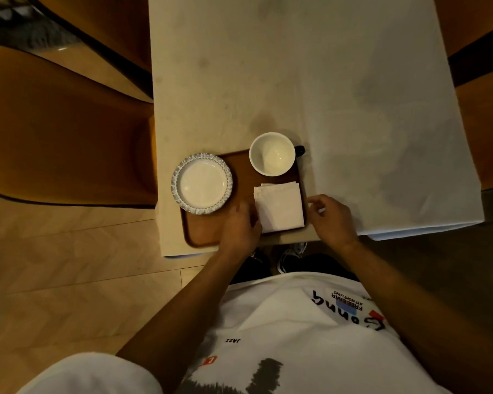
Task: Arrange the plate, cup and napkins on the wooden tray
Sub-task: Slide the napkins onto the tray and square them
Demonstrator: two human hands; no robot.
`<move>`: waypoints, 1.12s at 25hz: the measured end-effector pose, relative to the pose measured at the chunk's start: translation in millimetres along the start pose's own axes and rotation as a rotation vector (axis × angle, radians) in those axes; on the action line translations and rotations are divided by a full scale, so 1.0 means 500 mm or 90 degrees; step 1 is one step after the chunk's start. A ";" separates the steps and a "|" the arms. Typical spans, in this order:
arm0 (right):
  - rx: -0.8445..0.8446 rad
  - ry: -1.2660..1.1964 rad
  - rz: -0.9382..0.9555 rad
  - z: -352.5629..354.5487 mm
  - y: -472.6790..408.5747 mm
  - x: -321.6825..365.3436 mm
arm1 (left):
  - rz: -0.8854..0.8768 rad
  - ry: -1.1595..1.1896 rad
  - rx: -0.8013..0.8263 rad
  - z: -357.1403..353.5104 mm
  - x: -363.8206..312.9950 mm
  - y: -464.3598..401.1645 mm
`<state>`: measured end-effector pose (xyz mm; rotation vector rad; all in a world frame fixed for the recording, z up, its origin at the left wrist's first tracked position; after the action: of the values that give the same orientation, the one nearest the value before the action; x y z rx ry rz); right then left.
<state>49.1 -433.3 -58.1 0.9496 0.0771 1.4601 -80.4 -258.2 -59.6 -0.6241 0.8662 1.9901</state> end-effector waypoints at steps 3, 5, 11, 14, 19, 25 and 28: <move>0.050 0.064 0.080 -0.010 0.005 -0.004 | -0.055 -0.075 0.037 -0.003 -0.015 0.011; 0.078 0.105 0.099 -0.016 0.003 -0.008 | -0.053 -0.114 0.073 -0.009 -0.017 0.006; 0.097 0.136 0.115 -0.022 -0.014 -0.013 | -0.024 -0.135 0.100 -0.017 -0.015 -0.014; 0.106 0.137 0.118 -0.019 -0.019 -0.017 | -0.015 -0.119 0.101 -0.022 -0.012 -0.015; 0.116 0.142 0.127 -0.021 -0.022 -0.019 | -0.007 -0.087 0.101 -0.024 -0.015 -0.010; 0.140 0.139 0.121 -0.017 -0.017 -0.008 | -0.004 -0.080 0.130 -0.029 -0.025 -0.002; 0.170 0.143 0.127 -0.004 -0.021 -0.003 | 0.017 -0.089 0.123 -0.029 -0.038 0.001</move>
<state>56.1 -431.6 -66.1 1.0266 0.3577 1.7685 -69.8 -279.1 -55.7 -0.3606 0.9712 1.9201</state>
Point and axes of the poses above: each hand's wrist, its own y-axis away from the middle knuckle, its own z-axis out of the back of the hand, x = y × z, the point moved 1 cm from there along -y, towards the middle knuckle, and after that the axes turned 11 degrees about -z, right-handed, at the moved point
